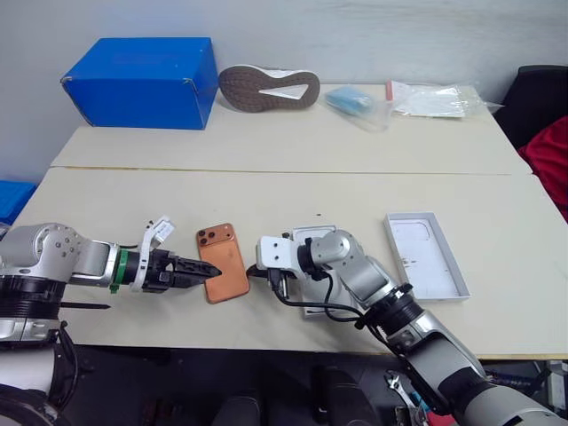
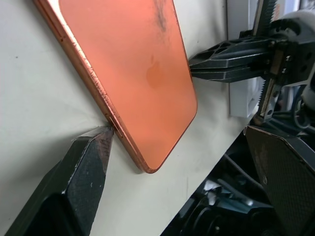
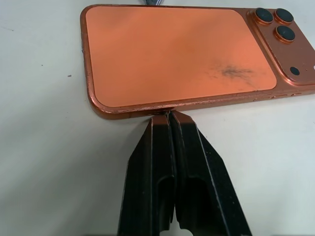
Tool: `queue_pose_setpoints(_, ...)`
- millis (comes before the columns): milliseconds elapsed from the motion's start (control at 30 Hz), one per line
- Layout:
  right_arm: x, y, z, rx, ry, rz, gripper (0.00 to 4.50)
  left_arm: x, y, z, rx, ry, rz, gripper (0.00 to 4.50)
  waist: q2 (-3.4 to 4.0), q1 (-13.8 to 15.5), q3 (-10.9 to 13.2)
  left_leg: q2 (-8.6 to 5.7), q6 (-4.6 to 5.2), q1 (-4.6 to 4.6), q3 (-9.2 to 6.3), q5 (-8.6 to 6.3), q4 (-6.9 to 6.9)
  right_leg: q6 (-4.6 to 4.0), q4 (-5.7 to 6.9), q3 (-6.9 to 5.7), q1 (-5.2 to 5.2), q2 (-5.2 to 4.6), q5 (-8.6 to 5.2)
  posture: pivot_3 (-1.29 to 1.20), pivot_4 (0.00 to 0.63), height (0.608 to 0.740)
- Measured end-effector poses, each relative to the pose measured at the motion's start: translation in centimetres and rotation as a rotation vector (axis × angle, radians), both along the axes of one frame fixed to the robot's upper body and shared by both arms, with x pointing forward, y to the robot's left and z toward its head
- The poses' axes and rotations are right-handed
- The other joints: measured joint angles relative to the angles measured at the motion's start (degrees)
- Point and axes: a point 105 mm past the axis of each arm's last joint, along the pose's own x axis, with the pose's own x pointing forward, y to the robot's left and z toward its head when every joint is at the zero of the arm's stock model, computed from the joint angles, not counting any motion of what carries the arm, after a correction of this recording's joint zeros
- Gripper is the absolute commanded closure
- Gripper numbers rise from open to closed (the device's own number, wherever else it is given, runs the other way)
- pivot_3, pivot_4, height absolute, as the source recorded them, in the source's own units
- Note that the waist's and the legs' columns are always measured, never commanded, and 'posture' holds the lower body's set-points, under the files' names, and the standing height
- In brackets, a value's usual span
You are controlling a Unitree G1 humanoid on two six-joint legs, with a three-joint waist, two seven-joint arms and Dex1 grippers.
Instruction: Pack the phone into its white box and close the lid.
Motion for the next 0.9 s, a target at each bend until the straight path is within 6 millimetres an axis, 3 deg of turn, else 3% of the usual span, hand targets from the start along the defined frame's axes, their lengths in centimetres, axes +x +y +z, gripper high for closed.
queue_pose_setpoints(200, 0.3, -0.4, -0.2, -0.014, 0.0, -0.018, 4.45, 0.5, -1.0, -0.5, -0.054, -0.004, 0.036, 0.0, 0.02, 0.6, 0.0, -0.16, -0.05, 0.06, -0.05, 0.22, 0.03, 0.0, -0.04, 0.07, 0.1, -0.17, 0.0, 0.0, 0.15, 0.74)
queue_pose_setpoints(467, 0.5, -1.0, -0.1, -0.02, 0.005, -0.025, 4.45, 0.0, -0.8, -1.2, -0.243, -0.023, 0.121, 0.0, 0.01, 1.6, -0.1, -0.19, -0.06, 0.04, -0.08, 0.24, 0.03, 0.0, 0.0, 0.06, 0.1, -0.18, 0.0, 0.0, 0.15, 0.74)
queue_pose_setpoints(900, 0.9, -1.3, 0.1, -0.014, -0.002, -0.046, 4.45, -0.6, -0.9, -1.5, -0.342, 0.015, 0.114, 0.0, -0.06, 1.6, 0.0, -0.18, -0.06, -0.03, -0.12, 0.23, 0.0, 0.0, -0.02, 0.03, 0.08, -0.16, 0.0, 0.0, 0.15, 0.74)
